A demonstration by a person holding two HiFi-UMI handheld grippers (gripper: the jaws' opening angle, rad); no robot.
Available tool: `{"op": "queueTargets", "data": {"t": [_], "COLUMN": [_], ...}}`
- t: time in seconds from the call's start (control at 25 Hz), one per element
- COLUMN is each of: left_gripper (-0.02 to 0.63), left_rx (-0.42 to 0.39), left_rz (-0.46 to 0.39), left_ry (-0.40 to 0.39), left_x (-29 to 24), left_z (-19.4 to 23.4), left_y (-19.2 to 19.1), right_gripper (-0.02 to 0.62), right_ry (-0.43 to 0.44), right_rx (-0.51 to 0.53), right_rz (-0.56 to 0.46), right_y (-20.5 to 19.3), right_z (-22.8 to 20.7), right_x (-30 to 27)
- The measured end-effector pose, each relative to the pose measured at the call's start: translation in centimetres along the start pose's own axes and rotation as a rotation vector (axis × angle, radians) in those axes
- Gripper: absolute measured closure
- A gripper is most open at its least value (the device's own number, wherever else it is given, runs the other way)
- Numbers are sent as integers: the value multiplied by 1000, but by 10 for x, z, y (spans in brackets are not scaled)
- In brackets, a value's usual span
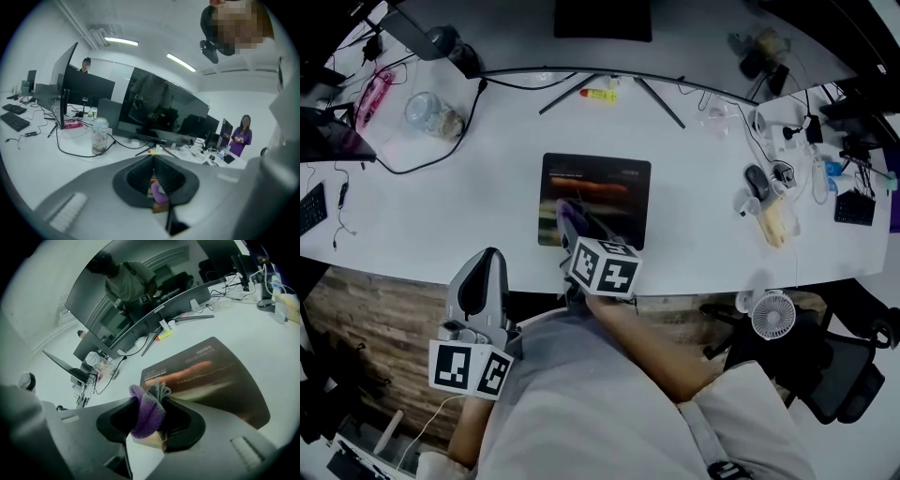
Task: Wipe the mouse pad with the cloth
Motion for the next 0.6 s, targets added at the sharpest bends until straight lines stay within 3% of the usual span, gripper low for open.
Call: {"op": "queueTargets", "data": {"t": [0.6], "left_gripper": [606], "left_rx": [15], "left_rz": [4], "left_ry": [10], "left_x": [1], "left_z": [8], "left_y": [-1], "right_gripper": [442], "right_ry": [50], "right_rx": [12], "right_rz": [28], "right_y": [-4], "right_z": [18], "right_x": [-12]}}
Point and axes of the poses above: the fingertips, and each gripper's own axes: x backward along the fingers, z to its left, y out of its top, the point moved 5 cm from there along x, backward along the fingers, and after that the axes turned 15 degrees about z, right-handed, at the moved point
